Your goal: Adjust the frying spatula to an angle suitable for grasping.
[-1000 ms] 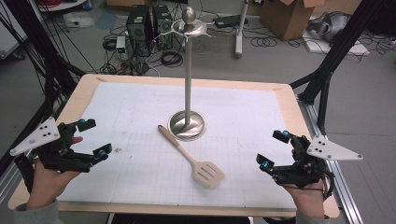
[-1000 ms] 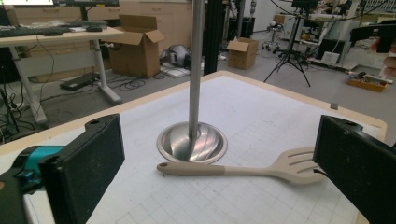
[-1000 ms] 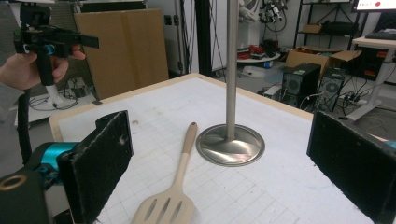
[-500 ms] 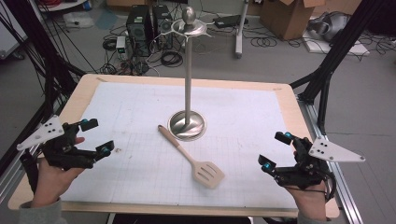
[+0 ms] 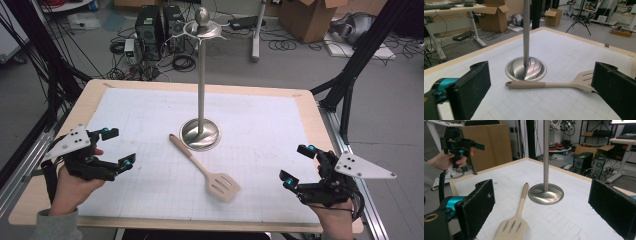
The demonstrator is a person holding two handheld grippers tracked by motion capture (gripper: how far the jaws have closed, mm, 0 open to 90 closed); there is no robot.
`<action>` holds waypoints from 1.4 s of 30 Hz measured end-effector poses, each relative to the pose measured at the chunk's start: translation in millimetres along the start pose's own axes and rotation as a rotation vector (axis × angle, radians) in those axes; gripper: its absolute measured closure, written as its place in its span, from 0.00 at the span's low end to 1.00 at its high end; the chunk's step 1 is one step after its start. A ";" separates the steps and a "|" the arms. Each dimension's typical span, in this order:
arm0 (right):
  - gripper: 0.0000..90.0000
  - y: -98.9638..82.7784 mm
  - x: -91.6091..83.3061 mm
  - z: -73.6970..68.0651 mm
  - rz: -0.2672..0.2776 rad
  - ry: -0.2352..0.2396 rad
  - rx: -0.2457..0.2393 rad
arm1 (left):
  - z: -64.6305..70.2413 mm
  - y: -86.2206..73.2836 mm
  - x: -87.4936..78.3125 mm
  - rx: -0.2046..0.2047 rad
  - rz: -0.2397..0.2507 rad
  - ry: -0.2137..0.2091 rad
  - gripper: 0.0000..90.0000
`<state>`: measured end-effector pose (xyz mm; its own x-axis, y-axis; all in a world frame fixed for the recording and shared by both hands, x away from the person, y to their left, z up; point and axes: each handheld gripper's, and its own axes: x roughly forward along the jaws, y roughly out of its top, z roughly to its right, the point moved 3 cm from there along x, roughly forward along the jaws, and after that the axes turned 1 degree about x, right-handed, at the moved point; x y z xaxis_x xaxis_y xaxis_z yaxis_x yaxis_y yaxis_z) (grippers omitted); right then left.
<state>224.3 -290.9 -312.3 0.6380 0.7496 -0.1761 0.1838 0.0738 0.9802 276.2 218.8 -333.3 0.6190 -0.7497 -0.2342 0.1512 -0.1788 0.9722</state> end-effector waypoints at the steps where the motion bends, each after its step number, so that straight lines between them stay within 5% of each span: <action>1: 0.07 -0.1 -0.2 0.2 0.002 -0.002 -0.003 | 0.0 0.0 0.0 0.000 0.000 0.000 0.12; 11: 0.07 -0.8 -3.3 1.2 0.004 -0.003 0.007 | 11.5 -8.6 15.5 0.016 0.010 0.019 0.38; 21: 0.07 1.7 -7.3 0.1 0.015 0.000 0.002 | 16.6 -21.4 39.2 -0.002 -0.036 0.047 0.60; 36: 0.07 0.9 -7.8 0.1 0.007 -0.001 0.009 | 24.9 -31.9 66.6 0.019 -0.084 0.014 0.80; 37: 0.07 0.9 -7.9 0.2 0.004 -0.001 0.009 | 24.9 -32.3 68.2 0.016 -0.087 0.009 0.82; 38: 0.07 0.9 -7.9 0.3 0.005 -0.001 0.008 | 26.2 -33.5 70.5 0.003 -0.077 -0.046 0.82; 42: 0.07 0.8 -7.9 1.4 0.005 0.000 0.005 | 30.6 -34.5 77.1 0.007 -0.084 -0.065 0.86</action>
<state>220.4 -297.7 -310.2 0.6389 0.7499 -0.1714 0.1844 0.0671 0.9806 295.2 147.7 -384.8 0.5530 -0.7716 -0.3144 0.1954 -0.2468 0.9492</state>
